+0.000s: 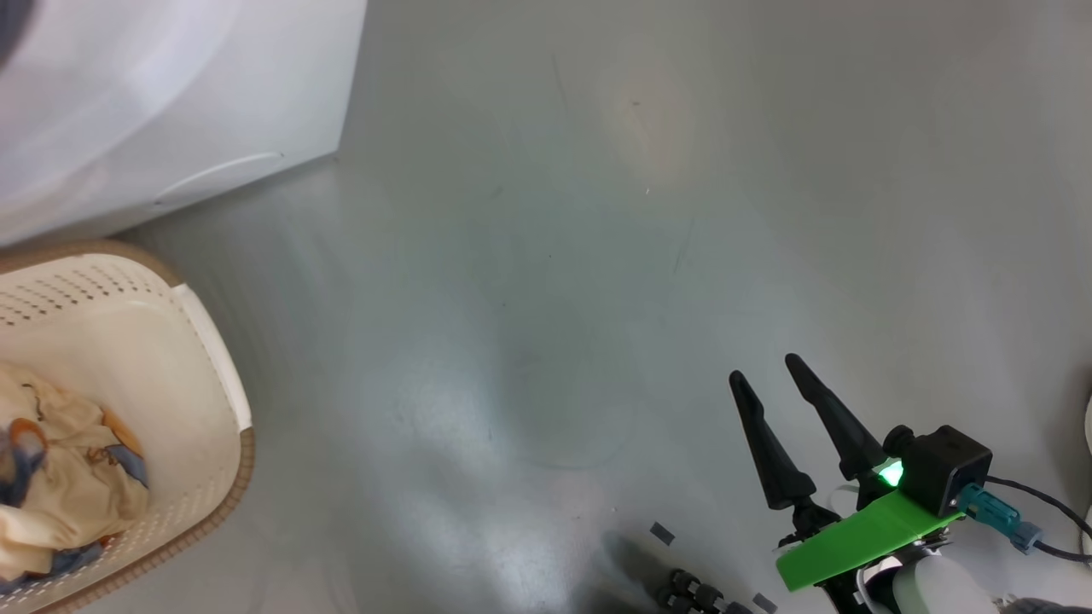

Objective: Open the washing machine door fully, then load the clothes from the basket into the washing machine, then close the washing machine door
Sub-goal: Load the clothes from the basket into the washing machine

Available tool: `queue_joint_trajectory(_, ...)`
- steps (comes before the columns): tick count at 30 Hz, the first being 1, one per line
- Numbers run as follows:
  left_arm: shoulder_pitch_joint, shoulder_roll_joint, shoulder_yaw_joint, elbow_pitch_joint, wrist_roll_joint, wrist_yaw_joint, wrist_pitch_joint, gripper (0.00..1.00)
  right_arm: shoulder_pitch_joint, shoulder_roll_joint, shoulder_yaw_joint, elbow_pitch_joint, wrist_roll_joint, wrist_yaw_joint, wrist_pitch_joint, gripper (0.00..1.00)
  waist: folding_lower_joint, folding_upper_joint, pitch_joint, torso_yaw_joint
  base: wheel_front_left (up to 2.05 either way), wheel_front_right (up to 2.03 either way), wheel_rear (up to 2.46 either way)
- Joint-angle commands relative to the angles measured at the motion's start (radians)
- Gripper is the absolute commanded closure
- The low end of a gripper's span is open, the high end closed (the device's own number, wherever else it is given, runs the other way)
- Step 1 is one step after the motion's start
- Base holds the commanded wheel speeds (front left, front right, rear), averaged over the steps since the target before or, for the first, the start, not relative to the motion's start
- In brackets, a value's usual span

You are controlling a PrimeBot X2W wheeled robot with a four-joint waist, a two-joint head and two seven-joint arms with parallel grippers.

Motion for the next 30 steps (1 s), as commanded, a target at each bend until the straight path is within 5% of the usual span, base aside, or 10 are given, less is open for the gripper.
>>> queue_joint_trajectory(1,-0.026,0.054,0.005,-0.039,0.012,0.005,-0.006,1.00,0.006,-0.024,0.017,-0.019,0.008,0.002,-0.007,0.00,0.0000,0.0000,0.010,-0.007,0.00,0.00,0.00)
queue_joint_trajectory(6,-0.065,0.071,-0.014,-0.037,0.022,0.003,-0.006,1.00,0.010,-0.033,0.006,-0.020,0.006,0.002,-0.007,0.00,0.0000,0.0000,0.020,-0.006,0.00,0.00,0.00)
queue_joint_trajectory(15,-0.108,0.053,-0.049,0.208,0.021,-0.012,0.044,1.00,0.010,-0.030,0.004,-0.012,0.007,0.002,-0.007,0.00,0.0000,0.0000,0.009,0.007,0.00,0.00,0.00)
queue_joint_trajectory(16,-0.112,0.049,-0.051,0.230,0.020,-0.011,0.054,0.91,0.012,-0.030,0.004,-0.011,0.007,0.002,-0.007,0.00,0.0000,0.0000,0.005,0.010,0.00,0.00,0.00)
queue_joint_trajectory(19,-0.121,0.037,-0.054,0.286,0.015,0.000,0.091,0.43,0.017,-0.033,0.003,-0.007,0.008,0.002,-0.007,0.00,0.0000,0.0000,-0.007,0.020,0.00,0.00,0.00)
queue_joint_trajectory(20,-0.124,0.033,-0.055,0.298,0.014,0.008,0.093,0.17,0.017,-0.034,0.003,-0.007,0.008,0.002,-0.007,0.00,0.0000,0.0000,-0.012,0.024,0.00,0.00,0.00)
queue_joint_trajectory(21,-0.127,0.029,-0.058,0.312,0.015,0.013,0.100,0.03,0.016,-0.035,0.001,-0.008,0.009,0.002,-0.007,0.00,0.0000,0.0000,-0.016,0.027,0.00,0.00,0.00)
queue_joint_trajectory(30,-0.128,-0.030,-0.087,0.396,0.015,0.046,0.119,0.00,0.021,-0.045,-0.017,-0.010,0.002,0.002,-0.007,0.00,0.0000,0.0000,-0.074,0.075,0.00,0.00,0.00)
